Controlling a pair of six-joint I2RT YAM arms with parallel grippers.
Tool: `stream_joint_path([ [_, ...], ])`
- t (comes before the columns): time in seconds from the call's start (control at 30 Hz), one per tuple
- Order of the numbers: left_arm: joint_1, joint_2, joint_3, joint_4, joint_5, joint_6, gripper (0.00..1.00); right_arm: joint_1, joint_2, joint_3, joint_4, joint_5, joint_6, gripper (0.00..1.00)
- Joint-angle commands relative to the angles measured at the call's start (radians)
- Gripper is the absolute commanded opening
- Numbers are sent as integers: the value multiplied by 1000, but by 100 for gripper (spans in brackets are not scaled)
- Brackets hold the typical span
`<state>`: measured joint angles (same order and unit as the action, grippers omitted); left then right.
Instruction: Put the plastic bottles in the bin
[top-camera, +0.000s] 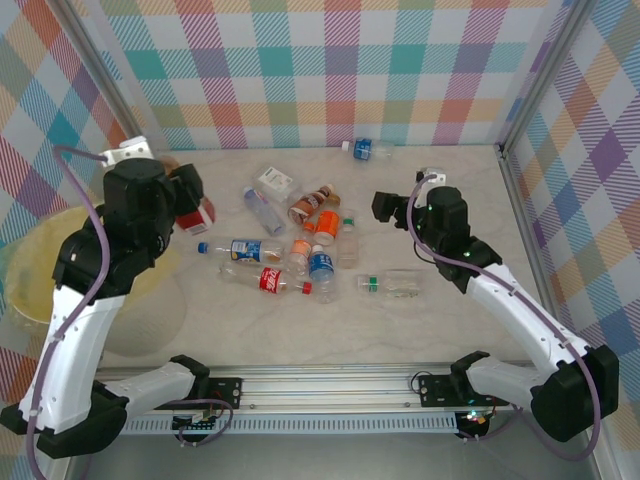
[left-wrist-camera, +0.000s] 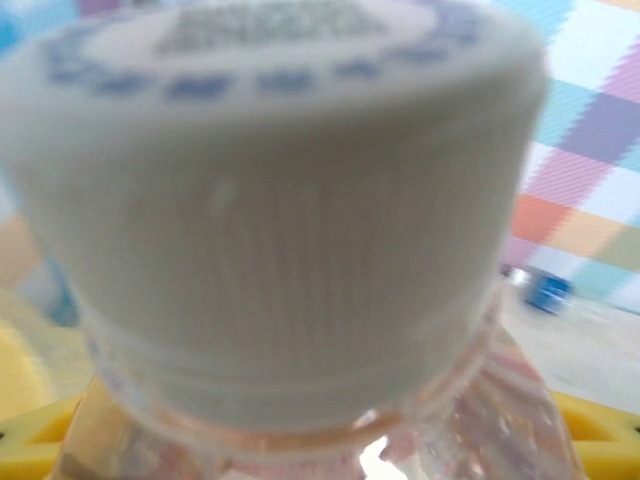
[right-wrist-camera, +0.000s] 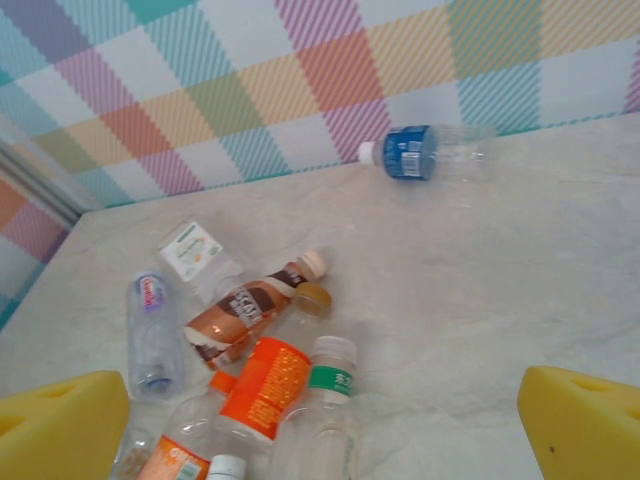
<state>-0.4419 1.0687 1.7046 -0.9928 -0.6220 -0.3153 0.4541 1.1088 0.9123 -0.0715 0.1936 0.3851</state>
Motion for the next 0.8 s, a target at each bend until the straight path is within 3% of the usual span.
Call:
stream_joint_path([
  [0.0, 16, -12, 27, -79, -273, 96, 64, -5, -14, 12, -22, 29, 15, 100],
  [0.13, 34, -40, 27, -70, -488, 135, 64, -8, 23, 58, -97, 25, 35, 100],
  [0.2, 59, -60, 3, -48, -542, 161, 64, -17, 39, 76, -122, 11, 43, 100],
  [0.4, 183, -79, -46, -112, -492, 85, 64, -25, 104, 135, -158, 16, 20, 100],
  [0.47, 246, -87, -92, -130, -450, 50, 64, -29, 122, 149, -165, 27, 24, 100],
  [0.53, 338, -102, -143, -129, -320, 21, 64, -31, 139, 165, -175, 27, 27, 100],
  [0.77, 632, -91, -249, -125, -24, -4, 68, -44, 200, 207, -225, 54, 53, 100],
])
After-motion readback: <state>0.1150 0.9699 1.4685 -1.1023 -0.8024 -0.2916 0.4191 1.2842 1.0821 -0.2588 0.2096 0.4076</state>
